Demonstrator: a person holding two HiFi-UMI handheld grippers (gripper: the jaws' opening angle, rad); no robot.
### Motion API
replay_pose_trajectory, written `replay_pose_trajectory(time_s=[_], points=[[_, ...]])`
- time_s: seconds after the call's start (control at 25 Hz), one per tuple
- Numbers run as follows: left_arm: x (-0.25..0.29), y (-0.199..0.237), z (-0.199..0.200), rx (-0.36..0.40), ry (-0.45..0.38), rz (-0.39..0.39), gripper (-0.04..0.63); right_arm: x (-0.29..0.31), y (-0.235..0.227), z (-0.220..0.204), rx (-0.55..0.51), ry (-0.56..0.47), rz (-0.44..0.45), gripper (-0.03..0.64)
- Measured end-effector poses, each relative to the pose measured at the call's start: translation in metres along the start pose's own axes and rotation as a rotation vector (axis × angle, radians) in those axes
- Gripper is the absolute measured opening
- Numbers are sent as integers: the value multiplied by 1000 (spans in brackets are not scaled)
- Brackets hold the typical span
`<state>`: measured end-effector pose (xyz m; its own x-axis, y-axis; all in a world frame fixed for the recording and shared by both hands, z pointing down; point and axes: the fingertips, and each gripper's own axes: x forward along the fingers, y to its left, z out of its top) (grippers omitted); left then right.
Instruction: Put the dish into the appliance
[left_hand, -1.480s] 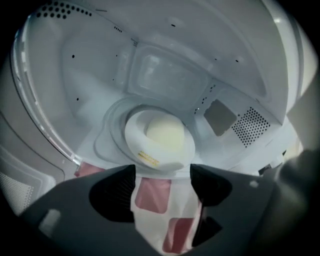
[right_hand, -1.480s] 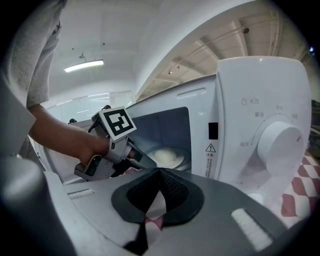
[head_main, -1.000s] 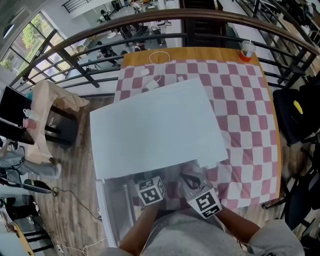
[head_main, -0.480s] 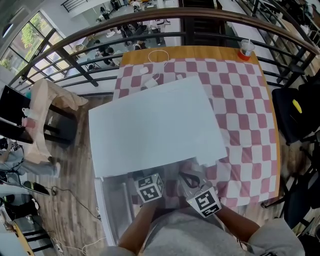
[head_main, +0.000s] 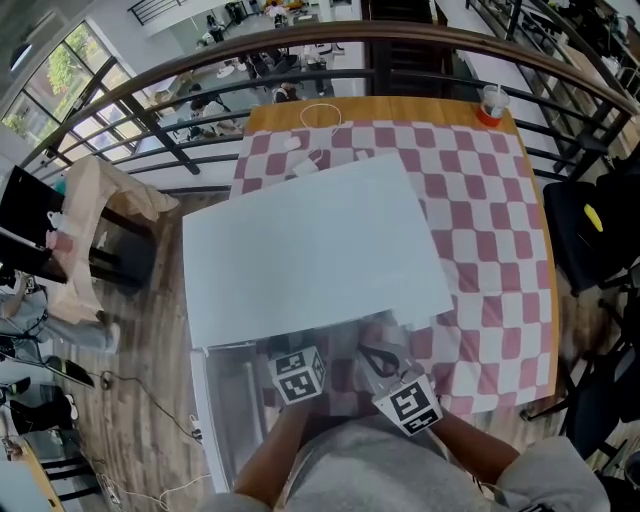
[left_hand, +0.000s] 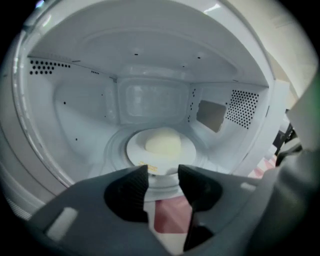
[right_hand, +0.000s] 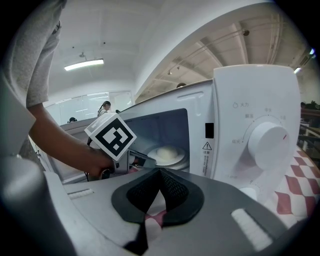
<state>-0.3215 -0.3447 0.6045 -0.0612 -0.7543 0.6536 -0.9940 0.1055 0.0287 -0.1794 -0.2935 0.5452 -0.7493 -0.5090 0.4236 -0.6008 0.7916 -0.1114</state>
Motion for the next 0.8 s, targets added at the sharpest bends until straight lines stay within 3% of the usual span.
replay_pose_trajectory(time_s=[0.04,0.2,0.36,0.8], points=[[-3,1,1,-1,-16,8,168,-1,0,-1,-2,1,-1,-2],[-19,7,1,-38,-60,13,163,-5,-1,-3,-1,5,-12,-2],[-39,17,-3,-75,-93,21,114,-8,2,-3,8,1,-12,-2],[-105,7,-27,-59,-173,-39,42,-39,-9,-1,6,-17,-100,-2]])
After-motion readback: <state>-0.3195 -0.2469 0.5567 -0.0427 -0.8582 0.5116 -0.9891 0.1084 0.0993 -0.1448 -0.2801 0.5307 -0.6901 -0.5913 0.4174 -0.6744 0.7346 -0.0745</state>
